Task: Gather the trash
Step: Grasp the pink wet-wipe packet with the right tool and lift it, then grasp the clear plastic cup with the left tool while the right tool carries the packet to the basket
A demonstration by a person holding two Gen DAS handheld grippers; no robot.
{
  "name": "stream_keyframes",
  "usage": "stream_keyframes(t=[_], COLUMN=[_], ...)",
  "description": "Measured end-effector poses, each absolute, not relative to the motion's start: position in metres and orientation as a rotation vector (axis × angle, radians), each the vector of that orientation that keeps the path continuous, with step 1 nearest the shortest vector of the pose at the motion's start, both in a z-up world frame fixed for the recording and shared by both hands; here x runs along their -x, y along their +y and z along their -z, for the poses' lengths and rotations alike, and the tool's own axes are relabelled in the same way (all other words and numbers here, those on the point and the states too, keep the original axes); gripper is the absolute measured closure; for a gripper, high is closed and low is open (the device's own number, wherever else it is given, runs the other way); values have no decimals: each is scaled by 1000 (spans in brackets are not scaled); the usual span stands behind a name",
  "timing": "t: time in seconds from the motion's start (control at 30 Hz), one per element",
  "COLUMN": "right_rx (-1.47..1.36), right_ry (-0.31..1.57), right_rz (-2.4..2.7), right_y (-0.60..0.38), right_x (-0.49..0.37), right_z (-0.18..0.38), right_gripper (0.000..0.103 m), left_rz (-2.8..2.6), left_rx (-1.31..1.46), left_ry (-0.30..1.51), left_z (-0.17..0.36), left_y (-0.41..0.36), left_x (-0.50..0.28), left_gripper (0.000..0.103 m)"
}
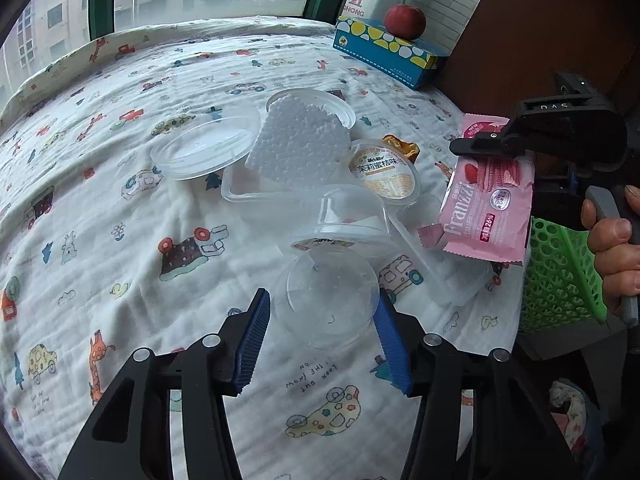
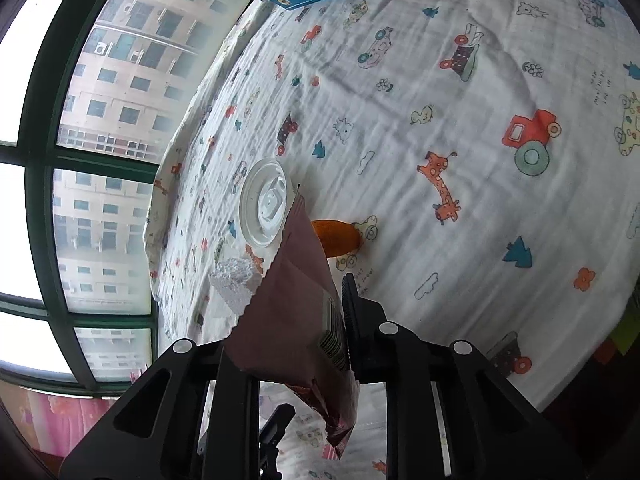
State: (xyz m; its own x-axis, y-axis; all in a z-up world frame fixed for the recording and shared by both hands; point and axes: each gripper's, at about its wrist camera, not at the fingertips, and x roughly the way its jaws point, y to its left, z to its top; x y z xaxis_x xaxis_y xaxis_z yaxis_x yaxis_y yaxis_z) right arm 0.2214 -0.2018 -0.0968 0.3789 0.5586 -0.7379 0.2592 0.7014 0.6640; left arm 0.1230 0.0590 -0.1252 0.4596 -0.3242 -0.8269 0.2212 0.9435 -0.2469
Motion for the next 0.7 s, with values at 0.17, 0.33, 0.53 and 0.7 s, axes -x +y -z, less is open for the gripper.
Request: stream_keyframes(t=[0.17,0.33,0.53,0.7], right_rx=[-834,-854,-866,-870], right_ry=[1169,1115,1038,974], right_rz=[-253,-274,-265,-224], right_y=[-210,-227,-257,-292], right_x=[-207,-190,-172,-157], right_z=[87,70,48,31], right_gripper=[84,84,84,84], left_rz=[352,381,435,507], left_rx=[122,114,108,112], left_ry=[1037,1000,955,924], left_z=[115,94,67,44], left_y=[64,63,50,27], left_x=[-111,-98,-91,-94], left_gripper=[52,53,53,53])
